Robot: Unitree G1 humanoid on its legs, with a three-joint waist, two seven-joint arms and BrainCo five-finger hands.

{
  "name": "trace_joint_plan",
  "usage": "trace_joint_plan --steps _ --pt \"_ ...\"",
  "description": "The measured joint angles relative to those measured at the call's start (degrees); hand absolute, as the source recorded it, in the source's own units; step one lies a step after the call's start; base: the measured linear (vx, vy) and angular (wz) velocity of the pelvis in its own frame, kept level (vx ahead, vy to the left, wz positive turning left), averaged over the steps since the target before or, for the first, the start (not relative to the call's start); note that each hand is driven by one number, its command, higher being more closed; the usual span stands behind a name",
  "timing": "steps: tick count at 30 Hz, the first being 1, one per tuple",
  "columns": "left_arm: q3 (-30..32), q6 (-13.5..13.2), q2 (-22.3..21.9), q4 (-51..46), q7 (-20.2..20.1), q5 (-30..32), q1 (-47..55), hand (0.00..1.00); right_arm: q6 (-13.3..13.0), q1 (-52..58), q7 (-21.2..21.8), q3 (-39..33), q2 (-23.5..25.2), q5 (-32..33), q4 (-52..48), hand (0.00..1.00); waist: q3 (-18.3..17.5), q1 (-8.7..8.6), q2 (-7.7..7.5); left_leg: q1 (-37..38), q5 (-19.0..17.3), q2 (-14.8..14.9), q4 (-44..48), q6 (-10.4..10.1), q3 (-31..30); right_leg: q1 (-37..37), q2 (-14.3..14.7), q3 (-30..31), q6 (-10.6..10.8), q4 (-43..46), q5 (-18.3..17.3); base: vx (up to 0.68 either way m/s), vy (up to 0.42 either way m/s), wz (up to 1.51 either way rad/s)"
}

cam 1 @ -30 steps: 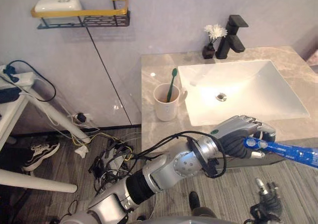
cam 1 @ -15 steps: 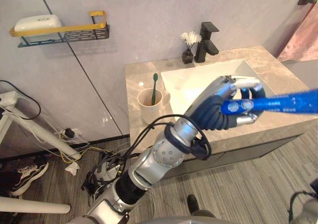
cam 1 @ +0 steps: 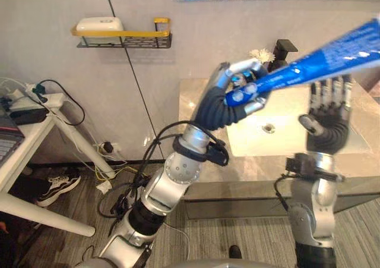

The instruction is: Organize washtable

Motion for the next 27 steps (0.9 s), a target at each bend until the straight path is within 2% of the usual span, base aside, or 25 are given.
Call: trace_joint_plan --steps 4,6,14,22,27 --pt "1.7 1.8 0.0 2.9 0.9 1.4 -0.8 1.00 0.9 -3.4 2.3 5.7 0.0 3.9 0.0 0.00 -0.1 0.00 -0.20 -0.3 0.4 0.0 -0.2 0.1 -1.1 0.3 -0.2 -1.4 0.0 0.0 0.0 -0.01 -0.006 0.18" --pt "1.8 2.1 0.0 4.0 2.1 2.0 -0.8 1.00 1.3 -4.0 4.1 8.3 0.0 8.4 0.1 0.00 -0.5 0.14 -0.71 -0.5 0.9 0.0 -0.8 0.1 -1.6 0.3 -0.2 -1.9 0.0 0.0 0.0 0.00 -0.010 0.15" --pt "1.9 2.6 0.0 6.3 4.1 3.1 -0.9 1.00 1.9 -4.8 5.8 12.5 0.0 18.6 0.3 0.00 -1.6 0.01 -1.92 -0.5 1.7 -0.1 -1.3 -0.1 -2.6 0.4 -0.3 -3.2 -0.1 0.0 0.0 -0.01 -0.007 0.07" --pt "1.6 2.3 -0.3 6.6 5.1 3.1 -0.9 1.00 1.7 -6.9 5.1 14.4 0.0 20.1 1.6 0.00 -2.0 0.02 -2.25 0.2 2.9 -0.1 -3.0 -0.1 -2.5 0.2 0.0 -3.3 -0.8 0.0 -0.2 0.00 -0.002 0.00" --pt "-0.7 2.3 -0.3 6.6 4.6 3.1 -0.9 1.00 1.0 -6.9 4.0 15.0 0.1 20.1 1.6 0.00 -2.2 0.04 -2.32 0.2 2.9 0.0 -3.1 -0.2 -2.4 0.0 0.0 -3.2 -0.9 0.0 -0.2 0.00 0.000 0.00"
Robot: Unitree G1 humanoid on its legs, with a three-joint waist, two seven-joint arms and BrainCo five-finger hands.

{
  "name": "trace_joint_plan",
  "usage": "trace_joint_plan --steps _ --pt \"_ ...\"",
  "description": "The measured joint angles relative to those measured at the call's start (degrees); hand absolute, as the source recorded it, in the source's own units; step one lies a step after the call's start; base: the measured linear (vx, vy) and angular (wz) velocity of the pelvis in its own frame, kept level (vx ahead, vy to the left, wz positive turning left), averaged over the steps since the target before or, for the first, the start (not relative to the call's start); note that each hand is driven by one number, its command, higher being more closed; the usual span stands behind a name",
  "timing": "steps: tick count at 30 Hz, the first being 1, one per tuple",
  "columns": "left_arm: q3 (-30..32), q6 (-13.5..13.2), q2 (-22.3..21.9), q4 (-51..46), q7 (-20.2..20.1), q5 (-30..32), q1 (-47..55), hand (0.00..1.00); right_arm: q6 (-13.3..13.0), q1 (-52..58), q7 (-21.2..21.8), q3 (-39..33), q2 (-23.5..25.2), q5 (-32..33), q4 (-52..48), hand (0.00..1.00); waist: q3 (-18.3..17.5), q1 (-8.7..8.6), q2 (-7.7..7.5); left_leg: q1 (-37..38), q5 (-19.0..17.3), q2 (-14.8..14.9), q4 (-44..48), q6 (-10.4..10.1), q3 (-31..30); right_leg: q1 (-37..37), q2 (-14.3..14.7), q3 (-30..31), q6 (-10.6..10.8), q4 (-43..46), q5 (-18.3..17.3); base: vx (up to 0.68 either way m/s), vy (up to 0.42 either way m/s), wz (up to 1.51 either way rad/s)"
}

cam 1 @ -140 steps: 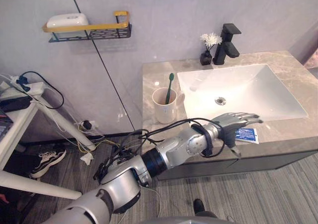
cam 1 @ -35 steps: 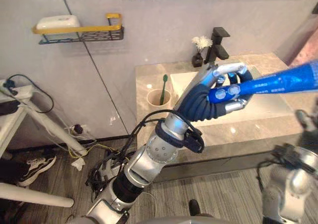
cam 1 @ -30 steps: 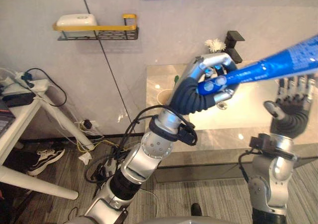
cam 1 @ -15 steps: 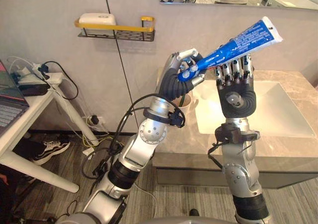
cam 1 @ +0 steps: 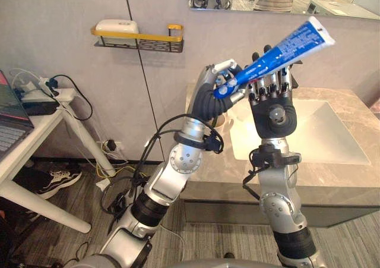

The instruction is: Organize washtable

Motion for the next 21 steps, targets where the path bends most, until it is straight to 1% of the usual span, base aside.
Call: trace_joint_plan --steps 4,7,12,15,21 --pt "-3.2 -1.2 -0.6 0.0 -0.9 -0.2 1.0 1.00 -0.2 -1.5 -1.4 0.1 0.2 0.0 0.0 0.00 -0.3 0.00 -0.01 0.0 0.0 0.0 0.0 0.0 0.1 -0.2 0.0 0.1 -0.1 0.0 0.1 0.00 0.000 0.00" --pt "-3.8 -1.4 -1.9 0.0 -1.4 -0.7 2.6 1.00 -0.3 -1.8 -2.4 0.0 0.2 0.0 0.0 0.00 -1.0 0.01 0.01 -0.1 0.0 0.0 0.0 0.0 0.1 -0.2 0.1 0.1 -0.1 0.0 0.1 0.00 0.000 0.00" --pt "-5.4 -2.4 -1.9 -0.1 -1.9 -2.1 4.7 1.00 -0.5 -1.8 -3.8 -0.3 0.2 -0.1 0.0 0.00 -1.2 0.57 0.07 -0.1 0.0 0.1 -0.1 0.0 0.1 0.0 0.1 0.1 -0.1 0.0 0.1 0.00 0.000 0.00" --pt "-6.7 -2.4 -1.9 -0.1 -1.9 -2.4 4.9 1.00 -1.6 -1.8 -4.6 -0.9 0.2 -0.2 0.0 0.00 -1.2 1.28 0.09 -0.1 0.1 0.1 -0.4 0.0 0.0 0.0 0.1 0.0 -0.1 0.0 0.1 0.00 0.000 0.00" --pt "-6.9 -2.4 -2.0 -0.3 -2.1 -2.4 6.7 1.00 -1.7 -1.8 -5.6 -3.5 0.3 -0.3 0.1 0.00 -1.2 1.33 0.10 0.0 0.9 0.1 -1.3 -0.1 -0.3 -0.2 0.2 -0.3 -0.1 0.0 0.1 0.00 -0.003 0.03"
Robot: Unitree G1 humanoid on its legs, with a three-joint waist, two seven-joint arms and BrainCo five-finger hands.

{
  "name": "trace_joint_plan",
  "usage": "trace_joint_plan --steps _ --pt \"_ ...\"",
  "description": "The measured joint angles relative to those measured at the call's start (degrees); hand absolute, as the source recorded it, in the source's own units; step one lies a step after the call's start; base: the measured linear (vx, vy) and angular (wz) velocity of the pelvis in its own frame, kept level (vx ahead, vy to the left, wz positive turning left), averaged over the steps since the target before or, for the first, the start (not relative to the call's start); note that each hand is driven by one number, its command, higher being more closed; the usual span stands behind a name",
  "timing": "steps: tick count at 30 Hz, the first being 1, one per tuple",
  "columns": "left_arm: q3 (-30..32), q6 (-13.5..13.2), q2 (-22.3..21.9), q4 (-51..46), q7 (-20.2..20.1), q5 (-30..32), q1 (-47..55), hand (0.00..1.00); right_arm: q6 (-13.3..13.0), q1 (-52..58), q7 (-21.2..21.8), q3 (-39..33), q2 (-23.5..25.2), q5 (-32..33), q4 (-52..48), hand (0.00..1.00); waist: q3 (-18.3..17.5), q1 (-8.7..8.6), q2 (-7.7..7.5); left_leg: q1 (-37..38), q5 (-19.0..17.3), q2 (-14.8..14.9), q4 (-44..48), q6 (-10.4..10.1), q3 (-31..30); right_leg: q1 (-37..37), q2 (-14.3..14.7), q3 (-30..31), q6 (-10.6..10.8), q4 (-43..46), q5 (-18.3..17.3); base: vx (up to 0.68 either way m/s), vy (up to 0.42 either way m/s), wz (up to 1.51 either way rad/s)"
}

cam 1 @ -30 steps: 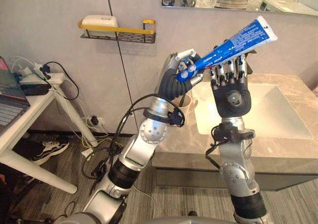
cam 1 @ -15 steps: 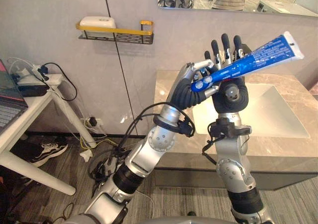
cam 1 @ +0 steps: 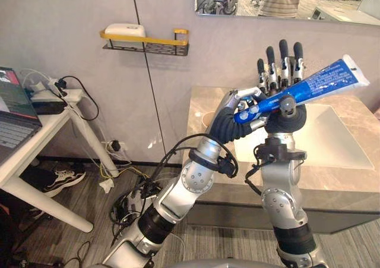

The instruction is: Organize washtable

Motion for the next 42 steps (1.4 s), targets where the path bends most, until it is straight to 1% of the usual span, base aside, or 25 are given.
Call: trace_joint_plan --steps 3,5,9,10,12,23,28,37,39,42 --pt "0.0 0.0 0.0 0.0 0.0 0.0 0.9 1.00 -0.1 0.0 -0.7 -1.7 0.0 -1.2 0.0 0.00 0.0 0.09 0.00 0.0 0.0 0.0 -0.1 0.0 0.0 0.0 0.0 0.0 0.0 0.0 0.0 0.00 0.000 0.00" --pt "0.1 0.0 0.1 0.0 -0.2 0.0 1.0 1.00 -0.7 0.0 -1.0 -2.8 0.0 -2.1 0.0 0.00 0.0 0.15 0.00 0.1 0.0 0.0 -0.2 0.0 0.0 0.0 0.0 0.0 0.0 0.0 0.0 0.00 0.000 0.00" --pt "0.2 0.0 0.1 0.0 -0.6 0.0 2.0 1.00 -1.2 0.0 -1.7 -5.9 0.1 -2.1 0.0 0.00 0.0 0.09 0.00 0.1 0.0 0.0 -0.2 0.0 0.1 0.0 0.0 0.0 0.0 0.0 0.0 0.00 0.000 0.00" --pt "0.2 0.0 0.1 -0.1 -0.6 0.0 2.7 1.00 -1.5 0.0 -1.9 -6.5 0.1 -2.1 0.0 1.00 0.0 0.06 0.00 0.2 0.0 0.0 -0.2 0.0 0.1 0.0 0.0 0.1 0.0 0.0 0.0 0.00 0.000 0.00" --pt "0.2 0.1 0.2 -0.1 -0.8 0.0 3.3 1.00 -2.3 0.0 -2.2 -7.4 0.1 -2.1 0.0 1.00 0.0 0.12 0.00 0.2 0.0 0.0 -0.2 0.0 0.1 0.0 0.1 0.1 0.0 0.0 0.0 0.00 0.000 0.00" --pt "0.4 0.2 0.2 -0.3 -1.0 -0.5 3.2 1.00 -2.5 0.0 -1.9 -8.1 0.2 -2.1 -0.2 1.00 0.0 0.22 0.01 0.3 0.0 0.0 -0.3 0.0 0.4 0.0 0.1 0.3 0.0 0.0 0.0 0.00 0.000 0.00" --pt "0.0 0.4 0.3 -0.3 -1.9 -0.6 3.3 1.00 -3.5 -0.3 -1.6 -7.9 0.2 -2.0 -0.2 1.00 0.0 0.24 0.02 0.2 0.0 0.0 -0.3 0.0 0.4 -0.1 0.1 0.3 0.0 0.0 0.0 0.00 0.000 0.00" --pt "-0.4 1.8 0.4 -1.2 -2.1 -1.1 3.2 1.00 -3.8 -0.3 -0.7 -7.0 0.2 0.2 -0.1 1.00 0.0 0.20 0.04 0.2 0.0 0.1 -0.3 0.0 0.4 -0.1 0.1 0.3 0.0 0.0 0.0 0.00 0.000 0.00" --pt "-0.4 1.9 0.5 -1.4 -2.1 -1.1 3.2 1.00 -4.4 -0.3 -0.7 -6.5 0.2 0.3 -0.1 1.00 0.0 0.17 0.04 0.2 0.0 0.1 -0.3 0.0 0.4 -0.1 0.1 0.2 0.0 0.0 0.0 0.00 0.000 0.00" --pt "-0.4 2.0 0.6 -1.4 -2.1 -1.1 3.2 1.00 -4.5 -0.2 -0.7 -6.5 0.2 0.3 -0.1 1.00 0.0 0.15 0.04 0.1 0.0 0.1 -0.3 0.0 0.3 -0.1 0.0 0.1 0.0 0.0 0.0 0.00 0.000 0.00"
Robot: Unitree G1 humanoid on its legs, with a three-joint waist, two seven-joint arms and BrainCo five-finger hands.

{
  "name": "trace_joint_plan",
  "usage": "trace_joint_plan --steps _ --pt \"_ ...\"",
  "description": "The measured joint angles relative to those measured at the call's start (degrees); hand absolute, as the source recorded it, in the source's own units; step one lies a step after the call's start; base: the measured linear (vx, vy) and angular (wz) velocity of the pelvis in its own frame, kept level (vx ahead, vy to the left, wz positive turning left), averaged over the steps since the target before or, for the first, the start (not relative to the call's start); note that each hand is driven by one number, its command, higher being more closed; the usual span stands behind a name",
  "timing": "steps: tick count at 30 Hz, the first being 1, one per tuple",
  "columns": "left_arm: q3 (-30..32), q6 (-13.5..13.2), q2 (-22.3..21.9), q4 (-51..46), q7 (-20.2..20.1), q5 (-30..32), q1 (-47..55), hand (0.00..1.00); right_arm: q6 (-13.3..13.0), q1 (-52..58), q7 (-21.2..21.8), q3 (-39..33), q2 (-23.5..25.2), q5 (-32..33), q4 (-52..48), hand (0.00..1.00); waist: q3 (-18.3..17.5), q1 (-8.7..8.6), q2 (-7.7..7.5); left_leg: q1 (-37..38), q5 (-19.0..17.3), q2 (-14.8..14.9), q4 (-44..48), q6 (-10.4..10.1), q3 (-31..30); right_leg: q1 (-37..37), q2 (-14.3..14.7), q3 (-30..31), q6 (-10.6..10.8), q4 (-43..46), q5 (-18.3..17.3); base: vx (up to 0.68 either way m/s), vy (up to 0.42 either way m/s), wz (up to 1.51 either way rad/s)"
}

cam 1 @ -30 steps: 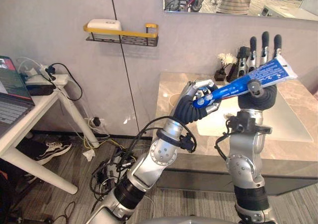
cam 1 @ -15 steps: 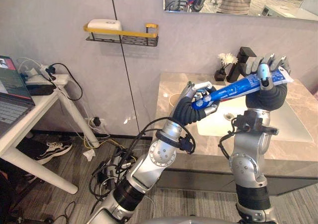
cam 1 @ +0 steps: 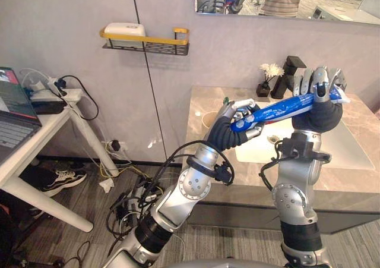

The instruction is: Organize washtable

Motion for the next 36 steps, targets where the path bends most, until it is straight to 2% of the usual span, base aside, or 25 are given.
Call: trace_joint_plan --steps 13,14,36 --pt "-0.7 0.2 0.0 0.0 0.2 0.0 0.0 1.00 -0.4 0.3 0.2 0.2 0.0 0.0 0.0 1.00 0.0 -0.06 -0.01 -0.1 0.0 0.0 0.1 0.0 -0.3 0.1 -0.1 -0.5 -0.1 0.0 -0.1 0.00 0.000 0.00" --pt "-0.7 0.2 0.0 0.0 0.2 0.0 0.0 1.00 -0.4 0.4 0.2 0.2 0.0 0.0 0.0 0.00 0.0 -0.07 -0.02 -0.1 0.0 0.0 0.2 0.0 -0.3 0.1 -0.1 -0.5 -0.1 0.0 -0.1 0.00 0.000 0.00" --pt "-1.1 0.3 0.0 -0.7 1.3 0.0 -0.9 1.00 0.6 4.7 0.1 2.3 0.0 -0.1 1.3 0.00 -0.1 -0.11 -0.17 -0.2 0.0 0.1 0.6 0.0 -0.4 0.0 -0.1 -0.7 -0.1 0.0 -0.1 0.00 0.000 0.00"
